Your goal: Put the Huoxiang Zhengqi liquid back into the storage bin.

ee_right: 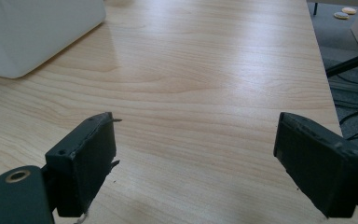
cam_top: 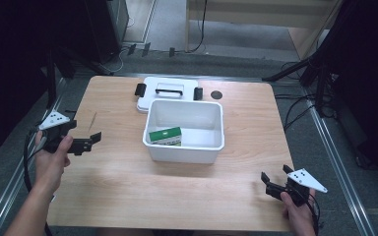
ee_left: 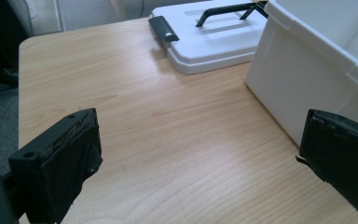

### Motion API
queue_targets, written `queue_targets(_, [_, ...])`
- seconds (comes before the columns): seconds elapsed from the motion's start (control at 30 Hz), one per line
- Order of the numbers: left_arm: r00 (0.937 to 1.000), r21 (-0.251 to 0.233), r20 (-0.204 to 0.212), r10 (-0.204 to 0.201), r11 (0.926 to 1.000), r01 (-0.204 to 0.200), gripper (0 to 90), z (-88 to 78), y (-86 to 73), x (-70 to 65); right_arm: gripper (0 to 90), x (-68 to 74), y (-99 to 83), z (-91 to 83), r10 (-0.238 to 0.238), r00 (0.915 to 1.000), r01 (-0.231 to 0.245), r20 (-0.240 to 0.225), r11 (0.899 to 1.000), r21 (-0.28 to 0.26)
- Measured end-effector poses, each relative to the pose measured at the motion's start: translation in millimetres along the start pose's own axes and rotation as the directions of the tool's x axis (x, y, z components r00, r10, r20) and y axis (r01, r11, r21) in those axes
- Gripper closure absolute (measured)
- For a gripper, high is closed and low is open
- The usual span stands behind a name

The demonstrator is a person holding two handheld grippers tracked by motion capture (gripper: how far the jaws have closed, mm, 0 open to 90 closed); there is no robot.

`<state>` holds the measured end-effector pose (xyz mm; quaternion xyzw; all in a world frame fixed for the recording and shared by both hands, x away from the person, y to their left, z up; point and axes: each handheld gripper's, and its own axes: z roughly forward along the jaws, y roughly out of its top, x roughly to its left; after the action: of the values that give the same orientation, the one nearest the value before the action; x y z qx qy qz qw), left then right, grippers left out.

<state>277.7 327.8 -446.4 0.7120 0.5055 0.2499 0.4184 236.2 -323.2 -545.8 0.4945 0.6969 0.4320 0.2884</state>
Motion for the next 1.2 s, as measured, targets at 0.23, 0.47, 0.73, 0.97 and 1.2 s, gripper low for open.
queue_targets(0.23, [0.9943, -0.107, -0.100, -0.038, 0.9939, 0.027, 0.0, -6.0, -27.7, 2.9, 12.9, 0.0, 0.0, 0.0, 0.000, 1.0000, 0.000, 0.001, 1.000, 0.000])
queue_targets(0.47, [0.9825, -0.173, -0.177, -0.058, 0.9846, 0.026, 0.0, -11.1, -54.8, -1.9, 12.9, 0.0, 0.0, -0.1, 0.000, 1.0000, 0.000, 0.000, 1.000, 0.000])
queue_targets(0.73, [0.9610, -0.240, -0.243, -0.132, 0.9681, 0.072, 0.0, -18.8, -85.0, -4.3, 12.9, 0.1, 0.0, 0.0, -0.003, 1.0000, 0.003, 0.000, 1.000, -0.001])
queue_targets(0.97, [0.9394, -0.273, -0.296, -0.173, 0.9577, 0.091, 0.0, -32.7, -115.5, 2.1, 12.9, 0.1, 0.0, 0.0, -0.003, 1.0000, 0.003, 0.001, 1.000, -0.002])
queue_targets(1.2, [0.9392, -0.259, -0.302, -0.163, 0.9624, 0.083, 0.0, -37.1, -139.5, 1.9, 12.9, 0.3, 0.2, 0.5, -0.001, 1.0000, 0.001, 0.004, 1.000, 0.005])
